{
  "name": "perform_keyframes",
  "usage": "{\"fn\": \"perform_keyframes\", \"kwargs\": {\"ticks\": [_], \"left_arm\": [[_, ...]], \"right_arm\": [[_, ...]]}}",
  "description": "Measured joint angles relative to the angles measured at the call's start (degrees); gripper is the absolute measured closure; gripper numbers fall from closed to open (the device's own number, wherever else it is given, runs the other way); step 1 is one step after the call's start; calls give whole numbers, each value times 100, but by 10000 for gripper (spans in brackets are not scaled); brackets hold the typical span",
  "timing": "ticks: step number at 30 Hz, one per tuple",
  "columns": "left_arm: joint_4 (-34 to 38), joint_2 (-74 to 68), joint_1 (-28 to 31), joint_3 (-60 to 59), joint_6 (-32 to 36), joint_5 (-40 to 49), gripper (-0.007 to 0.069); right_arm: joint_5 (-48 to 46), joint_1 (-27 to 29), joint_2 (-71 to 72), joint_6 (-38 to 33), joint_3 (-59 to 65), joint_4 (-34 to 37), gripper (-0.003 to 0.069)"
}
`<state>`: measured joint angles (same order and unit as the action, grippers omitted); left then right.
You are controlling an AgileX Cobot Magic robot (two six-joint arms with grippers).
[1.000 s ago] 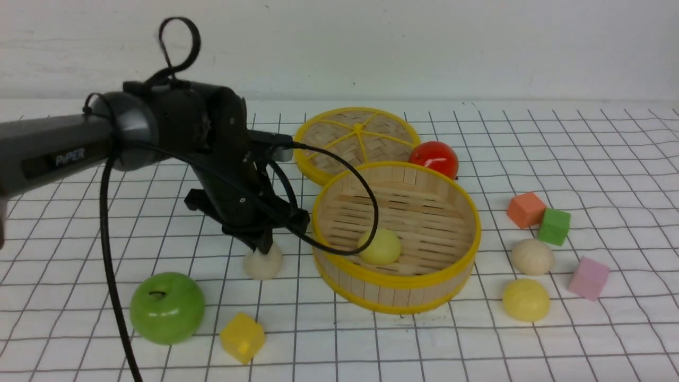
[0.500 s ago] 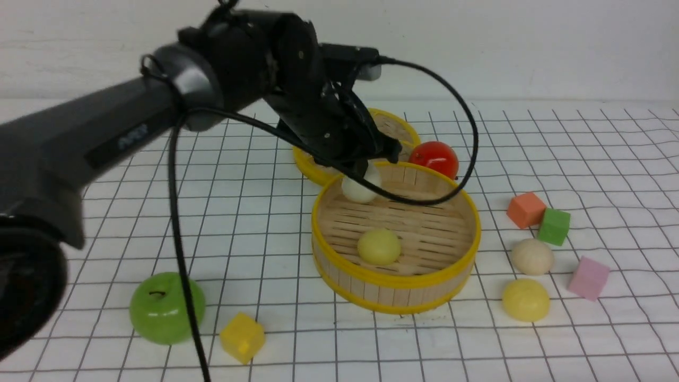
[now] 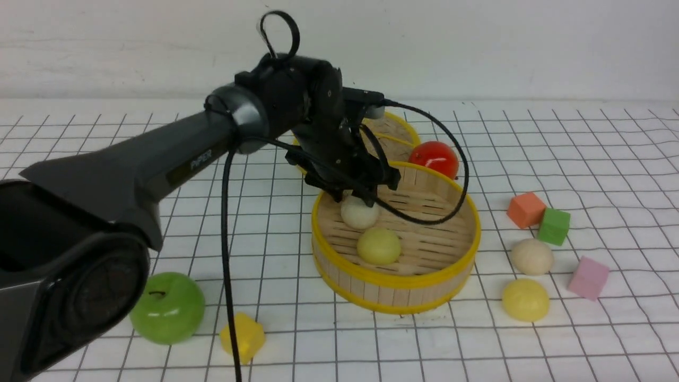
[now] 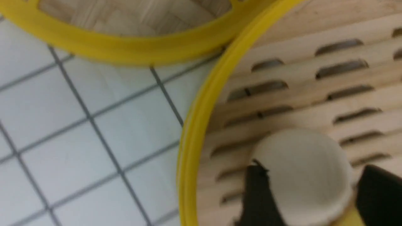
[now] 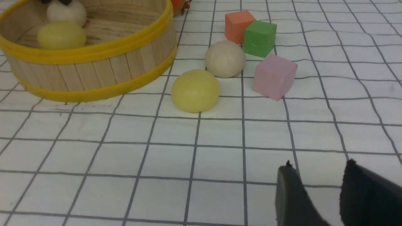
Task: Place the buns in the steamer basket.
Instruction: Use the right arm to grab a steamed stuffed bun
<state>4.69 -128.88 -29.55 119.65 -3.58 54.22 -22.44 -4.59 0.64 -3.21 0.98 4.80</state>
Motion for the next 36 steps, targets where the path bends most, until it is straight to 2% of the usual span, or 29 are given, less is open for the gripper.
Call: {"fn": "perform_keyframes", "kwargs": {"ticks": [2, 4, 5, 6, 10, 12, 15, 16, 18, 20, 21, 24, 26, 29, 36], "left_arm": [[-4, 313, 0, 97, -49, 416, 133], [-11, 607, 0, 126, -56, 609, 141], [-11, 1024, 0, 154, -99, 903, 211], [-11, 1073, 0, 154, -105, 924, 223], [315, 2207, 0, -154, -70, 1051, 557], [682, 2756, 0, -572, 149, 895, 637], [1092, 3386, 0, -1139, 457, 629, 638], [1398, 3881, 0, -1793, 678, 272, 638], [1623, 4347, 0, -2310, 882, -54, 638], [2187, 5265, 0, -3659, 1523, -864, 638], [2229, 5338, 0, -3758, 1572, -1000, 638], [2896, 6654, 0, -5517, 2262, -2175, 638], [3042, 7000, 0, -5967, 2399, -2444, 638], [3367, 8187, 0, -7450, 2696, -3041, 638], [3624, 9734, 0, -9034, 2760, -3203, 638]], "right_arm": [[0, 0, 0, 0, 0, 0, 419], [0, 0, 0, 0, 0, 0, 419], [0, 0, 0, 0, 0, 0, 419], [0, 0, 0, 0, 0, 0, 419], [0, 0, 0, 0, 0, 0, 419], [0, 0, 0, 0, 0, 0, 419], [0, 0, 0, 0, 0, 0, 419], [0, 0, 0, 0, 0, 0, 419], [0, 0, 0, 0, 0, 0, 419], [0, 0, 0, 0, 0, 0, 419], [0, 0, 0, 0, 0, 0, 419], [74, 0, 0, 69, 12, 140, 419], [130, 0, 0, 152, 21, 321, 419], [631, 0, 0, 738, 60, 1373, 419], [1910, 0, 0, 1038, 60, 2398, 419]]}}
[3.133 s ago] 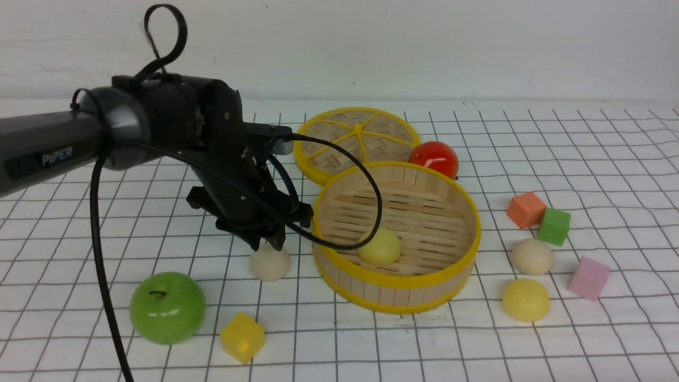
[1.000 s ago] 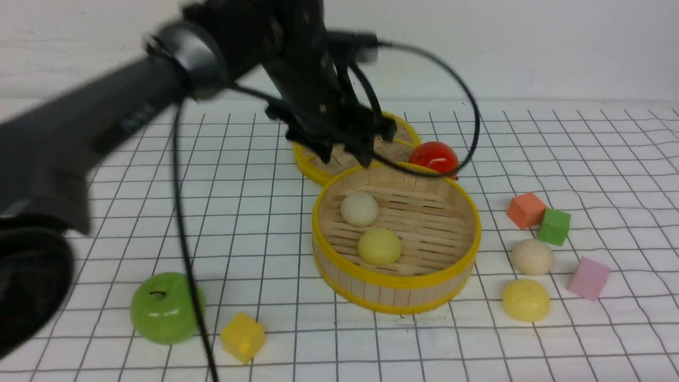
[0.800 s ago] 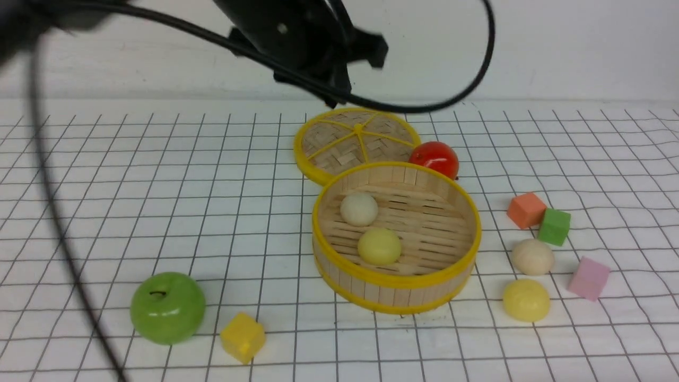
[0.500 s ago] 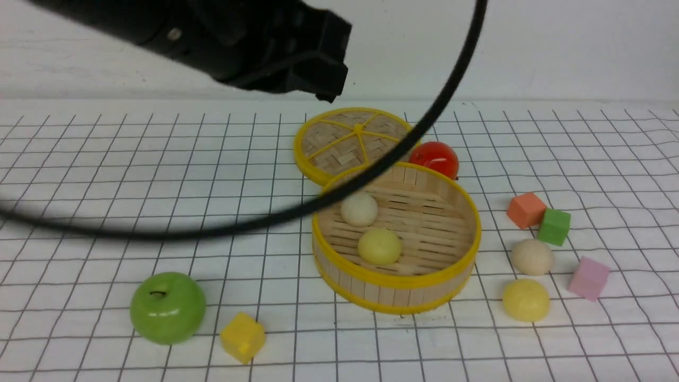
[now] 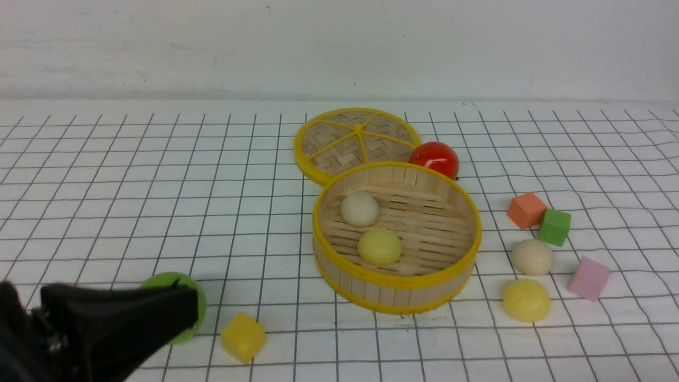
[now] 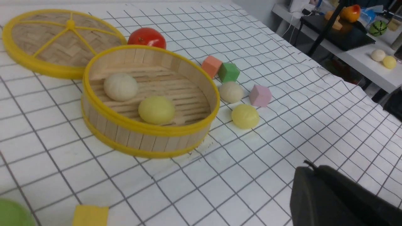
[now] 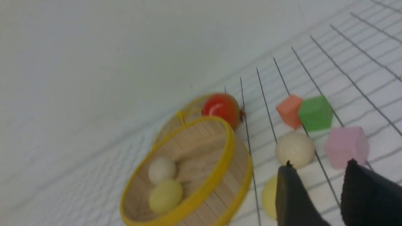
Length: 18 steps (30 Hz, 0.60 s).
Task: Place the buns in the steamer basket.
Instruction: Use the right arm to grab a steamed stuffed bun
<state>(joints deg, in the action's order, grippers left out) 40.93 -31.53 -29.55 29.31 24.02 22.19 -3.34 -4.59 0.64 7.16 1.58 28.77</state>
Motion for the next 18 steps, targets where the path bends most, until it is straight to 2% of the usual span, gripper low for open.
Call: {"fn": "perform_keyframes", "kwargs": {"ticks": [2, 5, 7, 8, 11, 12, 13, 15, 18], "left_arm": [[31, 195, 0, -236, 5, -12, 638], [36, 519, 0, -586, 12, -23, 638], [31, 639, 0, -720, 12, -44, 638], [31, 639, 0, -728, 12, -66, 638], [31, 639, 0, -745, 12, -259, 638], [31, 639, 0, -750, 12, -281, 638], [31, 639, 0, -757, 12, -322, 638], [31, 639, 0, -757, 12, -335, 638], [31, 639, 0, -757, 14, -335, 638]], "right_arm": [[176, 0, 0, 6, 0, 169, 419], [-193, 0, -36, 14, -252, 496, 438], [-1221, 0, -611, -29, -1031, 453, 486], [-1514, 0, -927, -76, -1268, 375, 503], [-3247, 0, -2447, -542, -2676, -186, 577], [-3350, 0, -2670, -609, -2763, -226, 581], [-4108, 0, -3544, -853, -3414, -524, 617], [-4838, 0, -4665, -1035, -4194, -933, 653], [-5055, -15, -5714, -1037, -4684, -1223, 659]]}}
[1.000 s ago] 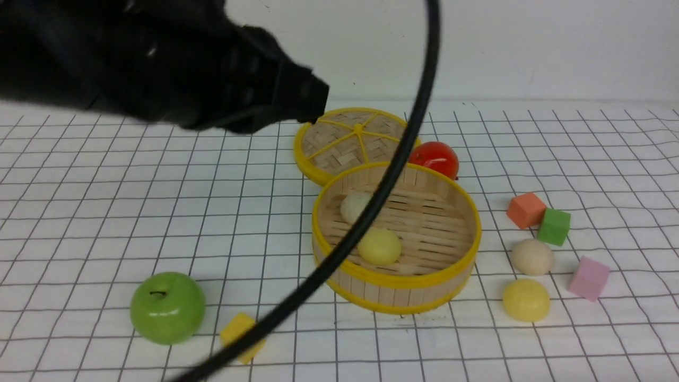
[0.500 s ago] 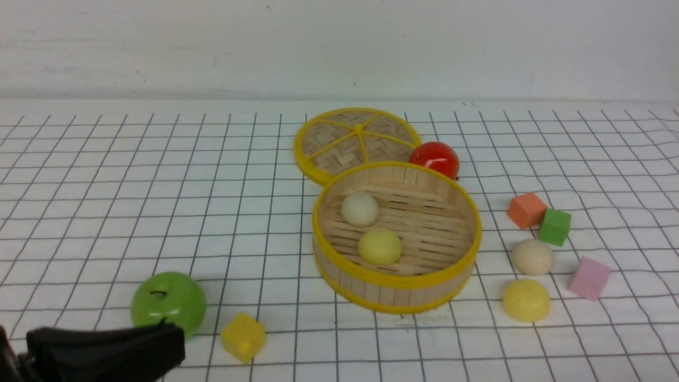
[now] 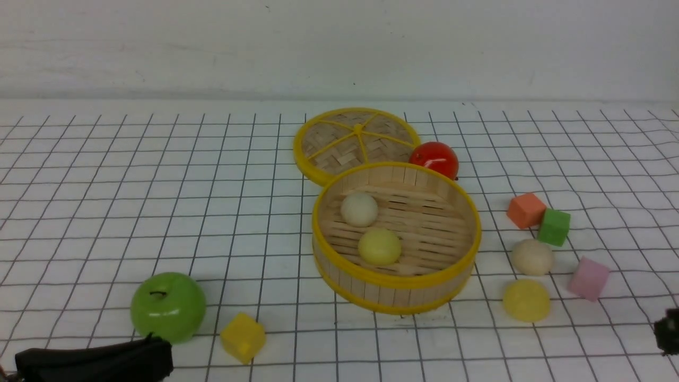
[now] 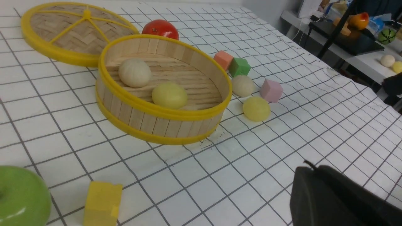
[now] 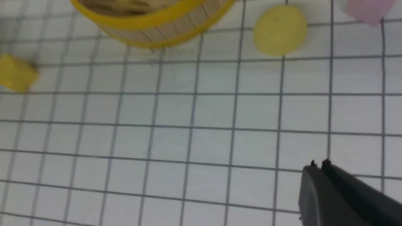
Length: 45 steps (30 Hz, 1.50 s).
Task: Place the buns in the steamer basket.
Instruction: Use the right arm to grab a steamed stuffed bun
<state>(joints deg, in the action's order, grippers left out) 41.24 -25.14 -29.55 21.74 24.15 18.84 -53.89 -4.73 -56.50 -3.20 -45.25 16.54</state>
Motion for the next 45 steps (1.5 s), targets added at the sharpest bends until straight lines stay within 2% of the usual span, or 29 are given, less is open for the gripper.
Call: {"fn": "perform_keyframes", "kwargs": {"ticks": [2, 8, 12, 15, 16, 17, 20, 23, 30, 34, 41, 45], "left_arm": [[0, 0, 0, 0, 0, 0, 638], [0, 0, 0, 0, 0, 5, 638], [0, 0, 0, 0, 0, 5, 638], [0, 0, 0, 0, 0, 5, 638], [0, 0, 0, 0, 0, 5, 638], [0, 0, 0, 0, 0, 5, 638], [0, 0, 0, 0, 0, 5, 638], [0, 0, 0, 0, 0, 5, 638], [0, 0, 0, 0, 0, 10, 638], [0, 0, 0, 0, 0, 10, 638], [0, 0, 0, 0, 0, 10, 638], [0, 0, 0, 0, 0, 10, 638]], "right_arm": [[15, -131, -728, 74, -296, -208, 659], [446, -981, -2353, 382, -891, -666, 655], [656, -1102, -3180, 734, -1418, -1045, 613], [744, -1115, -3716, 842, -1748, -1338, 540], [754, -1115, -3716, 841, -1765, -1356, 540], [846, -1115, -3913, 860, -1866, -1441, 488], [1093, -1119, -4236, 859, -2007, -1533, 393], [1286, -1113, -4406, 867, -2047, -1538, 346], [1433, -905, -4639, 886, -2058, -1531, 375], [1497, -904, -4646, 886, -2058, -1470, 408], [1508, -904, -4646, 886, -2058, -1473, 421], [1437, -904, -4646, 886, -2058, -1473, 475]]}}
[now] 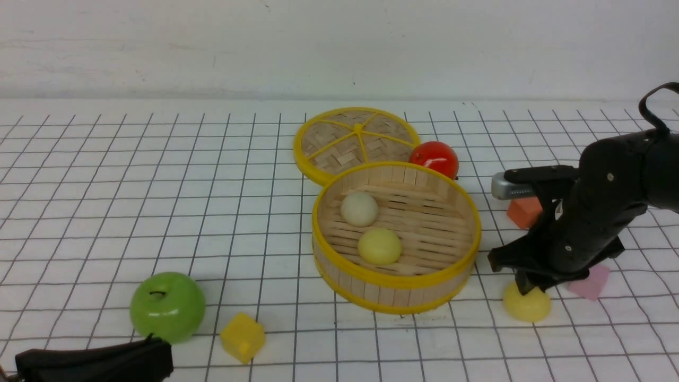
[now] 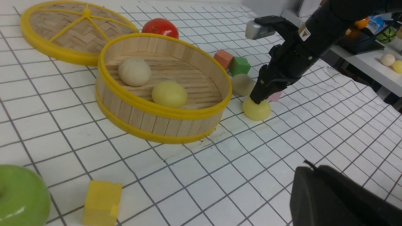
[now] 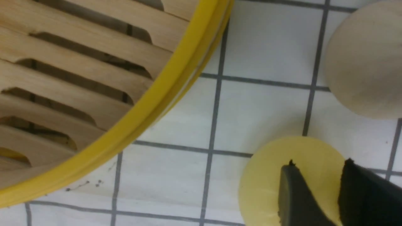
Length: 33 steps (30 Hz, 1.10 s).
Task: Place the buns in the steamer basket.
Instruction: Use the right arm to grab a steamed stuffed bun, then use the right arm to put the steamed stuffed bun into the steamer
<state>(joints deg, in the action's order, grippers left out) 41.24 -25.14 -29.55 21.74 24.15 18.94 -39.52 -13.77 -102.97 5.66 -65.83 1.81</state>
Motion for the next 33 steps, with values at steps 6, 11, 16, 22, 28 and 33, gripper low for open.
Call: {"fn": "perform_keyframes", "kwargs": {"ticks": [6, 11, 16, 22, 28, 33], "left_arm": [[16, 0, 0, 0, 0, 0, 637], [16, 0, 0, 0, 0, 0, 637], [16, 0, 0, 0, 0, 0, 634], [16, 0, 0, 0, 0, 0, 628], [16, 0, 0, 0, 0, -5, 627], [16, 0, 0, 0, 0, -19, 624]], "right_arm": [[-74, 0, 0, -34, 0, -87, 604], [-112, 0, 0, -194, -7, -93, 660], [-227, 0, 111, -233, -7, -87, 662], [-466, 0, 900, -566, -29, 333, 662], [-543, -70, 1289, -1412, -663, 1572, 656], [-437, -365, 719, -1759, -1315, 2003, 654]]}}
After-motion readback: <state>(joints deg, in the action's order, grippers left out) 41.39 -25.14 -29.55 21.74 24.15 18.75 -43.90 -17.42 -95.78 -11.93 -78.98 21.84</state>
